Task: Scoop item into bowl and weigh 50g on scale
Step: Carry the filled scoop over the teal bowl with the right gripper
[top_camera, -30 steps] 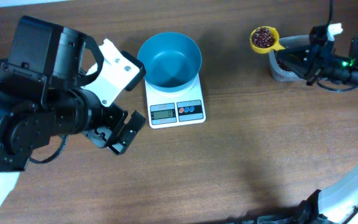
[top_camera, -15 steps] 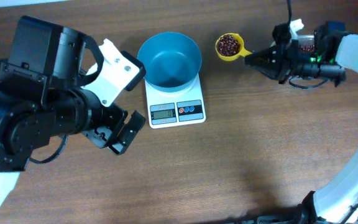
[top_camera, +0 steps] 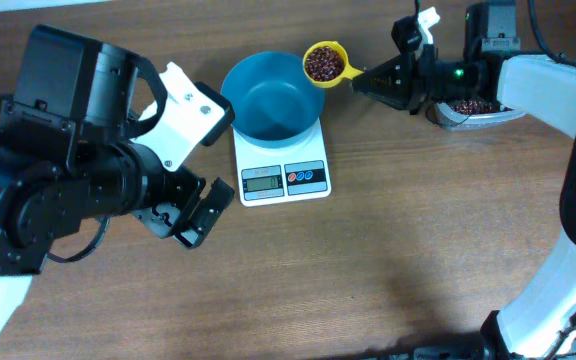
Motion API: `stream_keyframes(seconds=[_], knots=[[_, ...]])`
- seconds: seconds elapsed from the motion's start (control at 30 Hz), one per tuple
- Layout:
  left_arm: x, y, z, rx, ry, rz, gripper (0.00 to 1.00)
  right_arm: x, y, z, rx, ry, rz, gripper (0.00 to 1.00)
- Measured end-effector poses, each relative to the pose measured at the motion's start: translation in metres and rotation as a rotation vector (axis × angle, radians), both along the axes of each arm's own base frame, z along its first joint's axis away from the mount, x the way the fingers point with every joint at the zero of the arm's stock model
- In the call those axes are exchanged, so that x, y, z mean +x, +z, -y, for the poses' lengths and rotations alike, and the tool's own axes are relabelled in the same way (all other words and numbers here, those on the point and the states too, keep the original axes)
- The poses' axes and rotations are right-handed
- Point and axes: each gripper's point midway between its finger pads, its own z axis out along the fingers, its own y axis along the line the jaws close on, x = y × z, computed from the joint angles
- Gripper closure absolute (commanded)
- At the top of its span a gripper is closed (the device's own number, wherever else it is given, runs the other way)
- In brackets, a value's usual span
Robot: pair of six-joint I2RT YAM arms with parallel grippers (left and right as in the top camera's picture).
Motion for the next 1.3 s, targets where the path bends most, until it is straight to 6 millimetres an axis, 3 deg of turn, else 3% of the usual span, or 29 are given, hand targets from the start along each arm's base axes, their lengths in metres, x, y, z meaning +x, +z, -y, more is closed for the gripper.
stream_keyframes(seconds=[0.27, 0.37, 0.5, 1.1, 1.3], knots=[[0.0, 0.0, 0.0, 0.0, 0.0, 0.0, 0.01, 0.001, -0.004, -0.02, -0.035, 0.023, -0.021, 0.96], [0.0, 0.0, 0.0, 0.0, 0.0, 0.0, 0.01, 0.009, -0.012, -0.031, -0.104, 0.002, 0.03, 0.96], [0.0, 0.0, 0.0, 0.0, 0.0, 0.0, 0.01, 0.014, -0.008, -0.045, -0.122, 0.016, 0.123, 0.96], [0.0, 0.0, 0.0, 0.001, 0.0, 0.0, 0.01, 0.017, -0.001, -0.046, -0.126, 0.037, 0.346, 0.96], [0.0, 0.0, 0.0, 0.0, 0.0, 0.0, 0.01, 0.025, 0.01, -0.047, -0.129, 0.032, 0.51, 0.96]])
